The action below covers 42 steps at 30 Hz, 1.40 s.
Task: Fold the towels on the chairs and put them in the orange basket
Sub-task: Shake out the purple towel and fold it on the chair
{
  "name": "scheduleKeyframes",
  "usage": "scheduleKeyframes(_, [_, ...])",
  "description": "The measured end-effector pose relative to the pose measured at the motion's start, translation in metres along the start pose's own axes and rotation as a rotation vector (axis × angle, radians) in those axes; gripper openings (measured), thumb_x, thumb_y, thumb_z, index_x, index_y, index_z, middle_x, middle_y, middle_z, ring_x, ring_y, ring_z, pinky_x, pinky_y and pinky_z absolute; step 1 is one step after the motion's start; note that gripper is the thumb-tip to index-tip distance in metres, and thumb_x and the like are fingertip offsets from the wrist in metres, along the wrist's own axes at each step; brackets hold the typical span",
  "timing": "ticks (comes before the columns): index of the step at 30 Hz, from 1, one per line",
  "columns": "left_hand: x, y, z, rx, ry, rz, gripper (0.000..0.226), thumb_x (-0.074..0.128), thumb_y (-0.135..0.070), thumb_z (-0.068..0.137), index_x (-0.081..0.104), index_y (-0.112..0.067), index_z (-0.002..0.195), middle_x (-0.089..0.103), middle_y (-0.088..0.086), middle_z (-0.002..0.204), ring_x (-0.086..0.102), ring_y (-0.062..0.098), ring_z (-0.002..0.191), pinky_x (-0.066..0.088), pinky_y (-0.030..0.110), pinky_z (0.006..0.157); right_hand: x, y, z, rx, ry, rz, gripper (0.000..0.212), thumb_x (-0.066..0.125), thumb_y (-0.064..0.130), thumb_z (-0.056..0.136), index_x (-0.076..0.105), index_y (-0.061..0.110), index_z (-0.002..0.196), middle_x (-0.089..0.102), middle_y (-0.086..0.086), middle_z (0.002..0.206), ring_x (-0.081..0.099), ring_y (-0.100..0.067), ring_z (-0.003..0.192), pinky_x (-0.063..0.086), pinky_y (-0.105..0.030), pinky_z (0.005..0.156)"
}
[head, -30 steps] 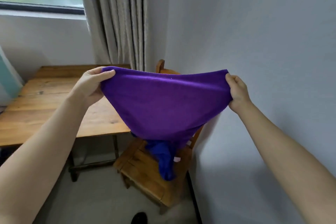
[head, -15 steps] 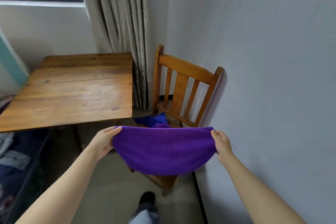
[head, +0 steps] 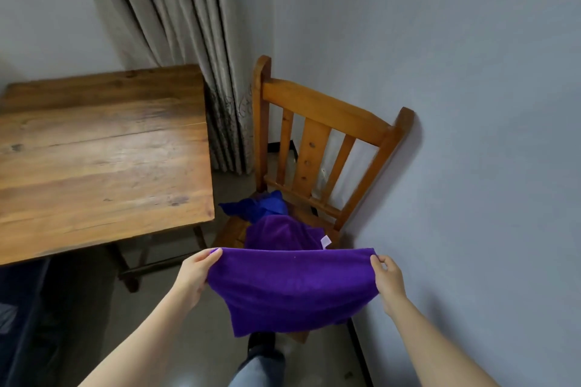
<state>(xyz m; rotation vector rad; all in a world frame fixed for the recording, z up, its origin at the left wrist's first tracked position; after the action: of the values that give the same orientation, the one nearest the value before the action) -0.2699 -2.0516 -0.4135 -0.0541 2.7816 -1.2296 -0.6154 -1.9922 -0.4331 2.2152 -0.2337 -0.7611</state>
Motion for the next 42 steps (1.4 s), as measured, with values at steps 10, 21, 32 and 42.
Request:
scheduleKeyframes(10, [0.016, -0.003, 0.075, -0.094, -0.117, -0.019, 0.009, 0.062, -0.017, 0.088, 0.068, -0.014, 0.094, 0.066, 0.014, 0.103, 0.059, 0.031, 0.098, 0.049, 0.043, 0.081, 0.047, -0.009, 0.048, 0.146, -0.058, -0.045, 0.015, 0.042, 0.025, 0.098, 0.049, 0.014, 0.105, 0.054, -0.016, 0.12, 0.053, -0.031, 0.108, 0.05, -0.039, 0.084])
scheduleKeyframes(21, [0.055, 0.049, 0.162, -0.143, -0.183, -0.089, 0.008, 0.06, -0.015, 0.089, 0.068, -0.015, 0.089, 0.065, 0.018, 0.103, 0.06, 0.029, 0.089, 0.05, 0.042, 0.081, 0.123, -0.04, 0.138, 0.101, 0.021, -0.069, 0.03, 0.043, 0.025, 0.098, 0.055, 0.009, 0.121, 0.058, -0.009, 0.118, 0.055, -0.027, 0.109, 0.049, -0.045, 0.093])
scheduleKeyframes(32, [0.066, 0.065, 0.247, -0.093, -0.342, -0.123, 0.026, 0.056, -0.03, 0.091, 0.058, -0.02, 0.114, 0.059, 0.008, 0.114, 0.057, 0.025, 0.092, 0.047, 0.034, 0.078, 0.167, -0.063, 0.215, -0.042, -0.013, -0.289, 0.031, 0.034, 0.021, 0.1, 0.054, 0.003, 0.115, 0.059, -0.012, 0.102, 0.057, -0.029, 0.095, 0.036, -0.027, 0.072])
scheduleKeyframes(42, [0.059, 0.087, 0.258, -0.142, -0.177, -0.337, 0.031, 0.044, -0.022, 0.097, 0.051, -0.009, 0.125, 0.067, 0.011, 0.094, 0.068, 0.01, 0.061, 0.053, 0.021, 0.045, 0.167, -0.076, 0.223, -0.085, 0.021, -0.379, 0.034, 0.033, 0.024, 0.1, 0.053, 0.006, 0.121, 0.062, -0.013, 0.113, 0.059, -0.03, 0.102, 0.041, -0.028, 0.073])
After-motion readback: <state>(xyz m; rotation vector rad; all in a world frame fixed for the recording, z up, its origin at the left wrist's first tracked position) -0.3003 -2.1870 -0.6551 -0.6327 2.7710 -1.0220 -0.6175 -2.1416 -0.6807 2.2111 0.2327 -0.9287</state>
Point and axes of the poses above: each hand's wrist, its own z-axis towards the middle knuckle, its own x-axis out of the palm, y = z × x, the point moved 1 cm from there along z, towards the middle knuckle
